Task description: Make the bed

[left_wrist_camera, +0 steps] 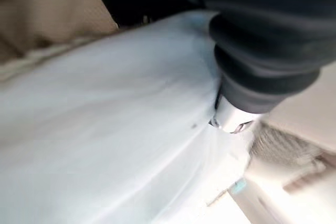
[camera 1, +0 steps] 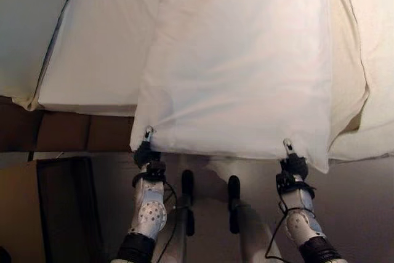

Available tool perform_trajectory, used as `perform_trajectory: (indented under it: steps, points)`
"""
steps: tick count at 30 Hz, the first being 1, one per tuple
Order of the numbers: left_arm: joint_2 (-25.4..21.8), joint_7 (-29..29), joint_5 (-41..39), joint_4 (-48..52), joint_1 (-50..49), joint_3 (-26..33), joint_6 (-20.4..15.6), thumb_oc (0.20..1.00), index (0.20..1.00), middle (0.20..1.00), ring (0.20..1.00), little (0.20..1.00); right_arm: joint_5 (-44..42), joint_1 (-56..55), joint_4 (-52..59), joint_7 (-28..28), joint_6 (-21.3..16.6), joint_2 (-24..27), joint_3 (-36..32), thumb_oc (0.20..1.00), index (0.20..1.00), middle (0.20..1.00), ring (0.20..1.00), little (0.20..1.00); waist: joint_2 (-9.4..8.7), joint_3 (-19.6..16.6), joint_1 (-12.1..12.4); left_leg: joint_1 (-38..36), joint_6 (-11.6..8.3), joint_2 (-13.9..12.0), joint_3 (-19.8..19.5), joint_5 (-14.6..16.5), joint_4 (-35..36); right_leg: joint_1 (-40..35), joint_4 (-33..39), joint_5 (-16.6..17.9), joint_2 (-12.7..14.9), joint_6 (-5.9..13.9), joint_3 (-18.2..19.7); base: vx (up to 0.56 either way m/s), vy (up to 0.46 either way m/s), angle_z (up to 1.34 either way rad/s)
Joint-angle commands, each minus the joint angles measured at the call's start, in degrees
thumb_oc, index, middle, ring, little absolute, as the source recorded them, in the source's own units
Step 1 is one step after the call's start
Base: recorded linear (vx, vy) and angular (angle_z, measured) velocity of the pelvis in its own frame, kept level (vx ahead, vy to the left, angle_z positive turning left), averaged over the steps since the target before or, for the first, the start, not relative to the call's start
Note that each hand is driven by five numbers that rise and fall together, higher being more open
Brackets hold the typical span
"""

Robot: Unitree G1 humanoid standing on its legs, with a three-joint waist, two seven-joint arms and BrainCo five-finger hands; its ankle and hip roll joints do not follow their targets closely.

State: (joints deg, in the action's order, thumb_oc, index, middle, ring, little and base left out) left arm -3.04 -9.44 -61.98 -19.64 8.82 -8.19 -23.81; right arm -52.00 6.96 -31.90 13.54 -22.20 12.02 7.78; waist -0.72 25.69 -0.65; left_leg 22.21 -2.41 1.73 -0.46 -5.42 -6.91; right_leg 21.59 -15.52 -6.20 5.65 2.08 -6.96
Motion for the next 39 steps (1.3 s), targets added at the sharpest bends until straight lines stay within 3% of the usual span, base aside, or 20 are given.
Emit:
perform_trajectory:
  steps: [1,3,4,6,10,15,20,22,25,27,32,38,39]
  points:
    - [-2.2,-4.7,2.9,-0.4,-4.9,6.3,-3.2,0.200,0.200,0.200,0.200,0.200,5.5,-2.5,-0.2,2.2,-0.2,3.9,0.8,0.200,0.200,0.200,0.200,0.200,-0.88,-1.4,0.7,-0.3,-1.37,-0.1,0.4,4.1,-2.0,-1.2,9.2,4.6,-1.9,2.70,1.3,0.00,-0.053,0.13]
    - [-2.6,-6.0,5.2,-4.5,-4.8,6.6,-3.0,0.200,0.200,0.200,0.200,0.200,6.2,-1.8,-4.1,2.3,0.5,3.7,2.7,0.200,0.200,0.200,0.200,0.200,-1.76,-1.9,1.3,-0.2,-1.06,-2.9,-3.7,2.0,1.9,-0.5,8.8,4.7,-1.9,2.70,2.0,-0.01,0.016,-0.10]
    - [-2.3,-6.7,5.5,-8.2,-4.5,6.2,-2.8,0.200,0.200,0.200,0.200,0.200,6.8,-2.0,-6.9,3.1,1.3,3.1,3.4,0.200,0.200,0.200,0.200,0.200,-1.38,-2.3,0.9,-1.3,-0.78,-4.7,-3.7,0.9,5.8,-0.4,9.1,4.6,-1.3,3.18,1.2,0.01,0.052,-0.13]
    - [-1.7,-6.9,4.4,-9.4,-4.1,5.8,-3.3,0.200,0.200,0.200,0.200,0.200,6.2,-1.9,-8.3,3.6,1.2,2.2,3.4,0.200,0.200,0.200,0.200,0.200,-0.88,-2.4,0.7,-2.4,-0.91,-5.2,-2.8,0.9,7.3,-0.5,9.2,4.8,-1.2,3.52,0.7,0.01,0.115,-0.09]
    - [-3.2,-5.9,4.2,-4.3,-4.3,4.9,-4.0,0.200,0.200,0.200,0.200,0.200,6.7,-2.2,-3.2,4.7,0.6,2.7,1.7,0.200,0.200,0.200,0.200,0.200,0.03,-1.8,0.1,-2.6,-0.56,-3.3,-1.2,2.4,5.0,-0.5,9.2,6.4,0.9,4.75,1.1,0.01,0.239,-0.01]
    - [-7.2,-8.2,7.2,7.8,-1.6,9.0,-6.6,0.200,0.200,0.200,0.200,0.200,13.3,2.7,8.9,10.1,-2.2,6.3,-4.5,0.200,0.200,0.200,0.200,0.200,0.05,-1.7,0.0,-2.7,0.58,-1.4,1.0,5.5,1.4,-1.7,10.0,7.8,2.8,6.04,3.2,0.02,0.215,0.07]
    - [-11.6,-10.6,11.3,16.5,4.4,13.8,-9.8,0.200,0.200,0.200,0.200,0.200,22.4,8.2,19.9,14.4,-3.8,9.7,-7.8,0.200,0.200,0.200,0.200,0.200,-0.64,-2.5,0.2,-2.1,1.02,-0.5,2.1,6.7,-0.1,-1.7,11.2,8.9,3.7,6.69,3.9,0.01,0.105,-0.08]
    - [-12.6,-10.5,11.9,22.5,5.0,16.5,-11.3,0.200,0.200,0.200,0.200,0.200,29.1,7.8,29.2,15.0,-3.0,11.0,-8.7,0.200,0.200,0.200,0.200,0.200,-1.42,-2.3,0.3,-1.8,1.47,-0.4,2.3,7.5,-0.7,-1.5,11.6,9.3,3.6,6.90,4.5,0.00,0.062,-0.14]
    - [-13.5,-7.8,11.7,27.0,5.5,17.7,-12.8,0.200,0.200,0.200,0.200,0.200,38.6,6.8,32.6,14.8,-1.2,14.0,-10.4,0.200,0.200,0.200,0.200,0.200,-2.08,-2.4,0.2,-1.1,1.53,-0.1,2.6,7.6,-1.0,-1.1,11.9,9.6,3.7,7.13,4.7,0.00,0.033,-0.10]
    - [-12.1,-5.4,10.0,29.7,2.9,18.1,-12.6,0.200,0.200,0.200,0.200,0.200,42.7,3.6,38.0,13.0,-0.7,14.7,-10.8,0.200,0.200,0.200,0.200,0.200,-2.56,-2.2,0.0,-0.8,1.73,0.0,2.6,7.7,-1.0,-0.7,12.0,9.9,3.7,7.05,4.7,0.00,0.014,-0.04]
    - [-8.5,-2.2,5.5,26.0,-6.0,16.8,-9.2,0.200,0.200,0.200,0.200,0.200,44.2,-5.4,34.9,8.6,1.4,14.2,-10.0,0.200,0.200,0.200,0.200,0.200,-3.16,-1.4,-0.3,0.1,1.91,0.0,2.6,7.4,-1.1,0.1,12.1,10.1,3.6,6.92,4.7,0.00,-0.001,-0.01]
    - [-7.1,-2.9,4.0,5.8,-9.0,12.3,-3.0,0.200,0.200,0.200,0.200,0.200,37.5,-7.8,12.8,5.2,4.0,10.4,-2.8,0.200,0.200,0.200,0.200,0.200,-3.22,0.3,-0.5,0.6,1.60,-0.1,2.7,6.4,-0.6,0.8,12.4,10.4,3.3,6.62,5.0,0.00,-0.006,0.00]
    - [-8.3,-3.3,9.9,0.0,-8.2,11.0,-0.5,0.200,0.200,0.200,0.200,0.200,32.0,-6.5,6.3,3.4,3.6,8.7,-1.3,0.200,0.200,0.200,0.200,0.200,-3.29,0.6,-0.5,0.5,1.46,-0.4,2.7,6.2,-0.4,0.8,12.6,10.4,3.2,6.56,4.9,-0.01,-0.031,-0.01]
